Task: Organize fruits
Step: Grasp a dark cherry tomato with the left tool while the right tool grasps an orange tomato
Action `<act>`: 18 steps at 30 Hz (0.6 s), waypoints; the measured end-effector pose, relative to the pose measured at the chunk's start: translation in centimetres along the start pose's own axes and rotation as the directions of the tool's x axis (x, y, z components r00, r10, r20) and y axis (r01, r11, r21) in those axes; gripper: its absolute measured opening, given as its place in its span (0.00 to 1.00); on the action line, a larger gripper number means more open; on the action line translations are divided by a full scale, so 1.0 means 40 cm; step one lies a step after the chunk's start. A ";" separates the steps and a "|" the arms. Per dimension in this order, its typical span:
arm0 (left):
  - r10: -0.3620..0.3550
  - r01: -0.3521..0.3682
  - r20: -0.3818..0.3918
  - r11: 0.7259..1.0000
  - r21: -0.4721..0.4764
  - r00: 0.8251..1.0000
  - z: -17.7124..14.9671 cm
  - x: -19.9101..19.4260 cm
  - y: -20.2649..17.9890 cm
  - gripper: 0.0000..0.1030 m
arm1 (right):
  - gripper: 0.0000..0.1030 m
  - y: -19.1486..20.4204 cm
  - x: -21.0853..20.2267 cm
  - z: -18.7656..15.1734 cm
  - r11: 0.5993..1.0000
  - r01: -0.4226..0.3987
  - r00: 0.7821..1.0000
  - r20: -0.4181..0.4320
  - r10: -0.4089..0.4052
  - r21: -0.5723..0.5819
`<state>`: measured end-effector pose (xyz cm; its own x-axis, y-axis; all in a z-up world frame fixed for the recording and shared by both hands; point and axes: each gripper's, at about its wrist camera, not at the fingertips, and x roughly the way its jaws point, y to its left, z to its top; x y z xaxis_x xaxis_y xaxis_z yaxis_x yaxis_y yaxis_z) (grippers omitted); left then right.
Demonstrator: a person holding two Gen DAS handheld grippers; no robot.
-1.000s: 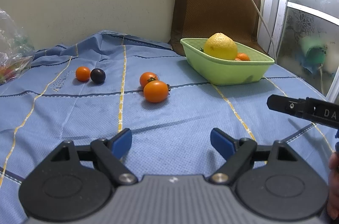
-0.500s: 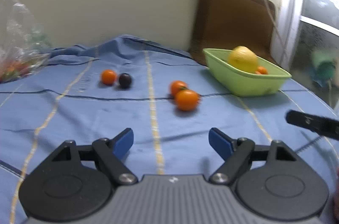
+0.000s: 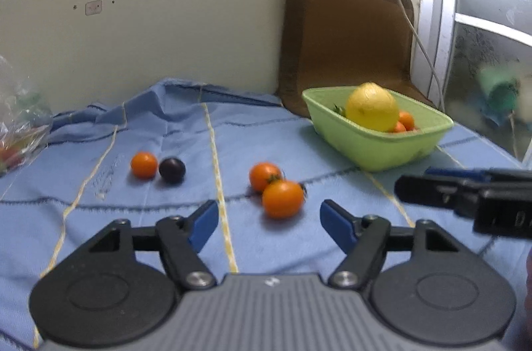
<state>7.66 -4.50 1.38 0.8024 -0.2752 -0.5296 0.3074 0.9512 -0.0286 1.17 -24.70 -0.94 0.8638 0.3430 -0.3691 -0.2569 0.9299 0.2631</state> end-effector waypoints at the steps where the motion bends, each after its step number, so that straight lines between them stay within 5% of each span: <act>1: 0.003 -0.003 0.004 1.000 -0.014 1.000 0.008 0.001 0.015 0.65 | 0.52 0.006 0.007 0.004 1.000 -0.007 1.000 -0.006 0.007 -0.004; 6: 0.013 -0.019 -0.035 0.983 -0.182 0.999 0.051 0.026 0.184 0.48 | 0.51 0.024 0.047 0.016 0.999 -0.040 0.999 -0.028 0.040 -0.024; 9: -0.050 0.031 -0.060 0.959 -0.283 0.997 0.080 0.060 0.265 0.44 | 0.51 0.051 0.078 0.016 0.995 -0.066 0.997 -0.051 0.062 -0.074; 18: -0.075 0.022 -0.150 0.944 -0.330 0.986 0.110 0.182 0.273 0.43 | 0.51 0.110 0.182 0.015 0.981 -0.093 0.986 -0.151 0.067 -0.169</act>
<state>19.12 3.28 0.95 0.6913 -0.3216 -0.6470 0.1389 0.9379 -0.3178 6.61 -18.20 -1.93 0.7690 0.4210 -0.4811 -0.4059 0.9029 0.1415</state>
